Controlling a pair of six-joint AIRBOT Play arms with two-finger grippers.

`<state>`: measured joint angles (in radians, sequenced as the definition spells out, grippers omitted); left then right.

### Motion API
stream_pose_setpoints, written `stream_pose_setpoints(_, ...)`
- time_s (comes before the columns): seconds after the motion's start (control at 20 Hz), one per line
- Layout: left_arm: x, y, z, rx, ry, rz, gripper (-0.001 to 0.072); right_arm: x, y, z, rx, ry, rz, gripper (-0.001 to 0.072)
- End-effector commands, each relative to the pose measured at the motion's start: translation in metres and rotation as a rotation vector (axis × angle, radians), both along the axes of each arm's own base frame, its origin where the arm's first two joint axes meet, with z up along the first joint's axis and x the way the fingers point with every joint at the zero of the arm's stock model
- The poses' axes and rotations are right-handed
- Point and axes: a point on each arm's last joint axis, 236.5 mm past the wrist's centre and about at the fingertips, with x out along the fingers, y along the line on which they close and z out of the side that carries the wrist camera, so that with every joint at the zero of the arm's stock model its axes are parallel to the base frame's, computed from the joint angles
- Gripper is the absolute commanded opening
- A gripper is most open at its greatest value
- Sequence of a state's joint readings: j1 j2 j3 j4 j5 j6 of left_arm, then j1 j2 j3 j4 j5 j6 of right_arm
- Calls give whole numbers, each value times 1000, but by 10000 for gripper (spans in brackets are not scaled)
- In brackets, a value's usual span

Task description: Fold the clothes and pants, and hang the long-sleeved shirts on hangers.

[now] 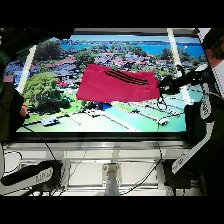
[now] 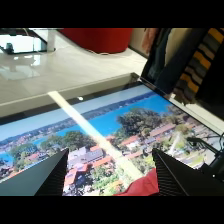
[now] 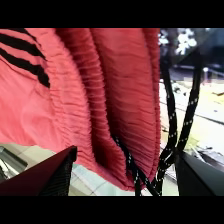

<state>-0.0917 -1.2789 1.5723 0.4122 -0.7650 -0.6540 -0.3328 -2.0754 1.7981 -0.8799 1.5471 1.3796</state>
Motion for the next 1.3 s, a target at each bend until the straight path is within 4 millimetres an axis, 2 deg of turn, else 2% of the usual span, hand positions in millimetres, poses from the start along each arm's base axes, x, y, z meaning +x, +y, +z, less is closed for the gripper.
stream_pose_setpoints(0.0, -4, -3, -2, 6, 7, -20, 591, -3, 7, -6, 16, 28, 20, 691)
stream_pose_setpoints(0.35, -4, -3, -2, 6, 9, -20, 591, -7, 47, -14, 23, 34, 122, 689)
stream_pose_setpoints(0.55, -4, -3, -2, 6, 9, -20, 590, 2, 62, -16, 11, 1, 126, 685)
stream_pose_setpoints(0.6, -4, -3, -2, 6, 9, -20, 591, 5, 64, -17, 5, -11, 126, 634)
stream_pose_setpoints(0.65, -4, -3, -2, 6, 9, -20, 590, 8, 68, -18, -1, -22, 127, 531)
stream_pose_setpoints(0.75, -4, -3, -2, 6, 9, -20, 590, 11, 75, -19, -8, -52, 146, 483)
stream_pose_setpoints(0.85, -4, -3, -2, 6, 9, -20, 590, 11, 79, -19, -6, -71, 172, 379)
stream_pose_setpoints(0.9, -4, -3, -2, 6, 9, -20, 590, 12, 80, -19, -3, -77, 176, 248)
stream_pose_setpoints(0.95, -4, -3, -2, 6, 9, -20, 590, 12, 80, -18, -2, -80, 175, 45)
stream_pose_setpoints(1.0, -4, -3, -2, 6, 9, -20, 590, 14, 80, -18, -2, -82, 170, 14)
stream_pose_setpoints(1.15, -4, -3, -2, 6, 9, -20, 590, 22, 94, -5, 75, -156, 182, 12)
stream_pose_setpoints(1.25, -4, -3, -2, 6, 9, -20, 590, 33, 98, 7, 135, -175, 122, 11)
